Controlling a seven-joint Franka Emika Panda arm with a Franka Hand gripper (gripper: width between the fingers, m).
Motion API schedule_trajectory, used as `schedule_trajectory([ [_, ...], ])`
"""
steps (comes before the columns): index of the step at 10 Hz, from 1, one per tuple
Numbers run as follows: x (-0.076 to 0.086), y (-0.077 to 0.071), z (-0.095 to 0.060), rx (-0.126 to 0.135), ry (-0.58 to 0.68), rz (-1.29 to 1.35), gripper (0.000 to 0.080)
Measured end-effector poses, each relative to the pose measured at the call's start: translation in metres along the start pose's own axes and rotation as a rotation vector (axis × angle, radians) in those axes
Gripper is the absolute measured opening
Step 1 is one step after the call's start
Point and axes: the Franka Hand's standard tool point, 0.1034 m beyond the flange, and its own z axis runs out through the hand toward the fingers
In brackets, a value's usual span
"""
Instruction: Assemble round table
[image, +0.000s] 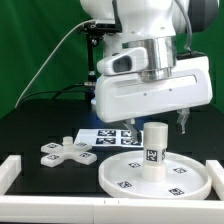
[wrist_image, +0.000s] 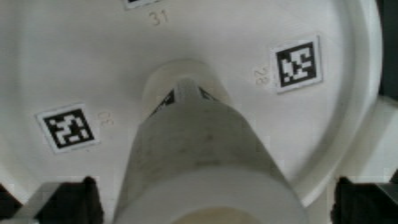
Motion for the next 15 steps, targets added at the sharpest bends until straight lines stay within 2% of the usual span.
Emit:
schedule_trajectory([
  [3, 0.000, 0.000, 0.000, 0.003, 0.001, 0.027, 0.0624],
  [4, -0.001, 0.003, 0.000, 0.001, 0.003, 0.061, 0.0451],
  [5, -0.002, 0.006, 0.000, -0.001, 0.001, 0.178, 0.0422],
  [6, -0.003, 0.007, 0.000, -0.002, 0.001, 0.243, 0.0422],
  [8, -0.004, 0.011, 0.001, 0.004, 0.035, 0.534, 0.0419],
  [9, -0.006, 0.011, 0.002, 0.017, 0.042, 0.699, 0.0419],
  [12, -0.007, 0.009, 0.002, 0.079, 0.042, 1.315, 0.0416],
  [13, -0.003, 0.009, 0.001, 0.104, 0.034, 1.441, 0.0416],
  [14, -0.001, 0.008, 0.000, 0.117, 0.034, 1.489, 0.0416],
  [15, -0.002, 0.009, 0.000, 0.116, 0.034, 1.464, 0.0446],
])
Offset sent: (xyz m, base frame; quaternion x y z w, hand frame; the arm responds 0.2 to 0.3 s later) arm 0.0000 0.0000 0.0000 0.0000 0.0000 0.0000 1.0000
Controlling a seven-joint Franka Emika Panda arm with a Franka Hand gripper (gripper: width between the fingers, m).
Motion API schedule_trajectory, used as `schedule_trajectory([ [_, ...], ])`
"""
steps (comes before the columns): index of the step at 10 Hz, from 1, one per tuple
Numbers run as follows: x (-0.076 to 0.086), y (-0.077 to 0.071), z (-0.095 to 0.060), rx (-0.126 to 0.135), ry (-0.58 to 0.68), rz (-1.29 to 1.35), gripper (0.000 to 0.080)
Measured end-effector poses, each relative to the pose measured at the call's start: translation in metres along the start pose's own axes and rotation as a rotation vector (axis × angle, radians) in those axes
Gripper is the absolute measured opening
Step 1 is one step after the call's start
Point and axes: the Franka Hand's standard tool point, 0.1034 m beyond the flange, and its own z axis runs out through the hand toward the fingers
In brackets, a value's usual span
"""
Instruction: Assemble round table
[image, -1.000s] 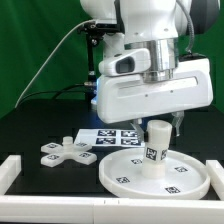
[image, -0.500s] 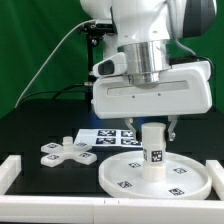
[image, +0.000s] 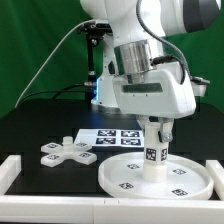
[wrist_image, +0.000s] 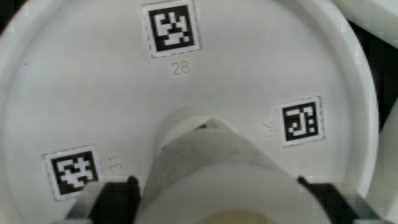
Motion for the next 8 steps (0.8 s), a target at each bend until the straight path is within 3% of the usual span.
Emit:
schedule_trajectory([
  [1, 0.0003, -0.0001, -0.0002, -0.002, 0.002, -0.084, 0.0446],
  [2, 0.0009, -0.0009, -0.0011, -0.002, 0.004, -0.199, 0.0598],
  [5, -0.0009, -0.0051, -0.0031, -0.024, -0.016, -0.758, 0.0647],
  [8, -0.0002, -0.0043, -0.0024, -0.024, -0.018, -0.942, 0.0649],
])
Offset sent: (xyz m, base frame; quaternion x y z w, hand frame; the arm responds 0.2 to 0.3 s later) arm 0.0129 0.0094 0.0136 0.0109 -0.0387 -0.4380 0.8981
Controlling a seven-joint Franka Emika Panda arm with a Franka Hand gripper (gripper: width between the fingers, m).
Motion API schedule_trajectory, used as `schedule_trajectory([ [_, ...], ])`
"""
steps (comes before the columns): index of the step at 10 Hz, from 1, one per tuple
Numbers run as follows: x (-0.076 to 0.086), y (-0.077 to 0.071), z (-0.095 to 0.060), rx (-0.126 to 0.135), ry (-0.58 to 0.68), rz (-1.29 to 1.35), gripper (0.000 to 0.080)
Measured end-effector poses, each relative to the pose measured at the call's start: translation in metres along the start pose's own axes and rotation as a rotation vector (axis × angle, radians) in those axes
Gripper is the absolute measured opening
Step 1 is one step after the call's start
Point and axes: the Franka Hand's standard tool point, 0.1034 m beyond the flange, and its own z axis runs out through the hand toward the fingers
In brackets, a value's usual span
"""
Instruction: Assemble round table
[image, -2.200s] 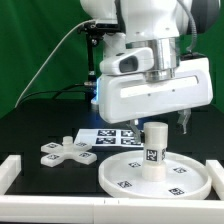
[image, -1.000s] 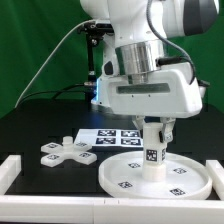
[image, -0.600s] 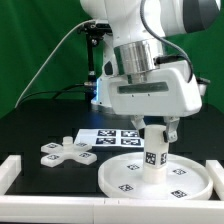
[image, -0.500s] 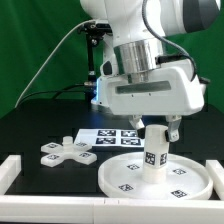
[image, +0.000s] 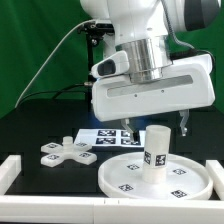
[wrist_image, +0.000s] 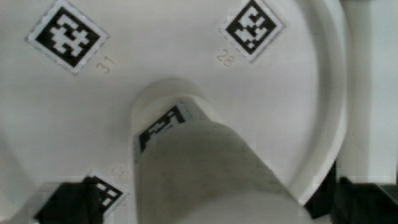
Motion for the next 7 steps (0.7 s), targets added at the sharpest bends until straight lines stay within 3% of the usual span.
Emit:
schedule_trajectory([
  [1, 0.000, 0.000, 0.000, -0.001, 0.000, -0.080, 0.0649],
  [4, 0.000, -0.004, 0.006, -0.079, -0.041, -0.669, 0.0649],
  [6, 0.001, 0.007, 0.007, -0.083, -0.045, -0.757, 0.0649],
  [7, 0.001, 0.005, 0.007, -0.083, -0.044, -0.737, 0.0636],
])
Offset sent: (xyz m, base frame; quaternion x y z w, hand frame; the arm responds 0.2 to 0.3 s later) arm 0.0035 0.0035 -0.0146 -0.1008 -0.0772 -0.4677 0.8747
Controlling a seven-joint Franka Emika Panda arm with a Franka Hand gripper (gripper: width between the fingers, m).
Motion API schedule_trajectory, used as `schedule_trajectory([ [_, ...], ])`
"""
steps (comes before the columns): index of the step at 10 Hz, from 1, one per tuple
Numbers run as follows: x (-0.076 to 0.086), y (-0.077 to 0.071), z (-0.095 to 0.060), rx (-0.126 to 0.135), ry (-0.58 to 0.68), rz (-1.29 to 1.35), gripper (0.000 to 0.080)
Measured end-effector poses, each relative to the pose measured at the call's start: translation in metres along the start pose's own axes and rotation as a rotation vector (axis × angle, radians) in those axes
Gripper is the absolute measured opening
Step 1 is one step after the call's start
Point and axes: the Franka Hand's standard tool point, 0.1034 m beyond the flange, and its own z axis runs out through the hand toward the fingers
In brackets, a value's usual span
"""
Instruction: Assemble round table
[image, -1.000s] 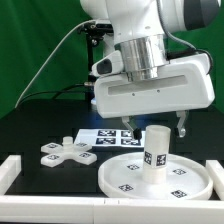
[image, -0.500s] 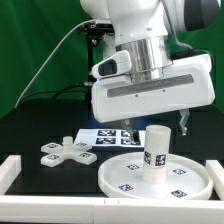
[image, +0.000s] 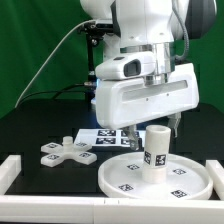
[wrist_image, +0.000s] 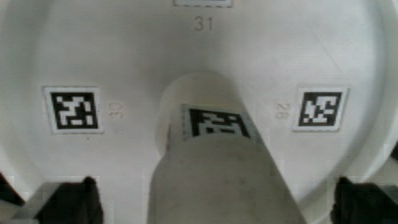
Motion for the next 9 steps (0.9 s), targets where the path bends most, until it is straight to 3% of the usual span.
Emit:
schedule_trajectory([
  [1, -0.0003, 0.0002, 0.0002, 0.000, 0.000, 0.000, 0.0636],
  [2, -0.0001, 0.0001, 0.0003, 0.002, 0.002, 0.048, 0.0462],
  [3, 0.0000, 0.0004, 0.0002, 0.003, 0.003, 0.144, 0.0405],
  [5, 0.0019, 0.0014, -0.0005, -0.005, 0.021, 0.371, 0.0405],
  [7, -0.0010, 0.0010, 0.0004, -0.005, 0.067, 0.763, 0.0405],
  [9, 0.0042, 0.0007, -0.0005, 0.026, 0.073, 1.210, 0.0406],
])
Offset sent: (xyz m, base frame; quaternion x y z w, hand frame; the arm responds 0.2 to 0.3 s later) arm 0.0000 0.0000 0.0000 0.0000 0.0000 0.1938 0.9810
